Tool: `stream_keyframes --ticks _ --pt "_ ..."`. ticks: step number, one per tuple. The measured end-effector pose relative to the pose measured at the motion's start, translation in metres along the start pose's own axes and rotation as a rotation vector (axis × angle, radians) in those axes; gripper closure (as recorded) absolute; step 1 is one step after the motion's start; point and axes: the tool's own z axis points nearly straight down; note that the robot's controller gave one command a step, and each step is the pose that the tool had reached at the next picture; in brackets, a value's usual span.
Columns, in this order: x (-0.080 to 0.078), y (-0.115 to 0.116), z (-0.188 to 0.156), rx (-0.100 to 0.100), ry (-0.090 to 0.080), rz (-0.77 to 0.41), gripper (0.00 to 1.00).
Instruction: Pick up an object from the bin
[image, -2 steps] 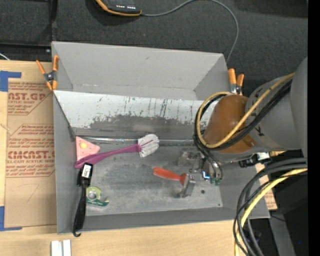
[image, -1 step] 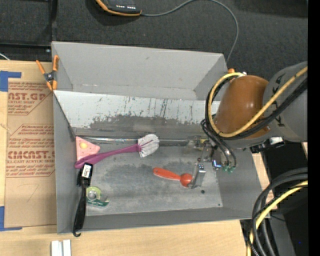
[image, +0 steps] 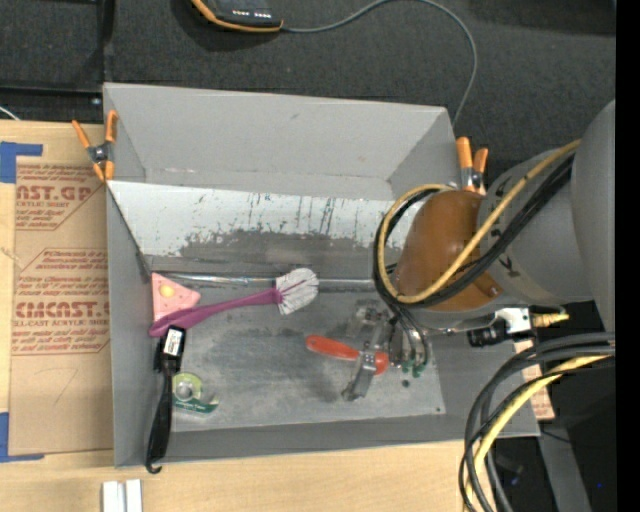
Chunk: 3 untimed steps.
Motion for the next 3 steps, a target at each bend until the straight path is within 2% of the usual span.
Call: stream_keyframes --ticks 1,2,3 --pt "-0.013 -0.031 0.029 -0.001 -0.021 -0.024 0.00" --pt "0.017 0.010 0.029 -0.004 -0.009 0.189 1.00" --pt "0.017 0.010 0.029 -0.004 -0.009 0.189 1.00"
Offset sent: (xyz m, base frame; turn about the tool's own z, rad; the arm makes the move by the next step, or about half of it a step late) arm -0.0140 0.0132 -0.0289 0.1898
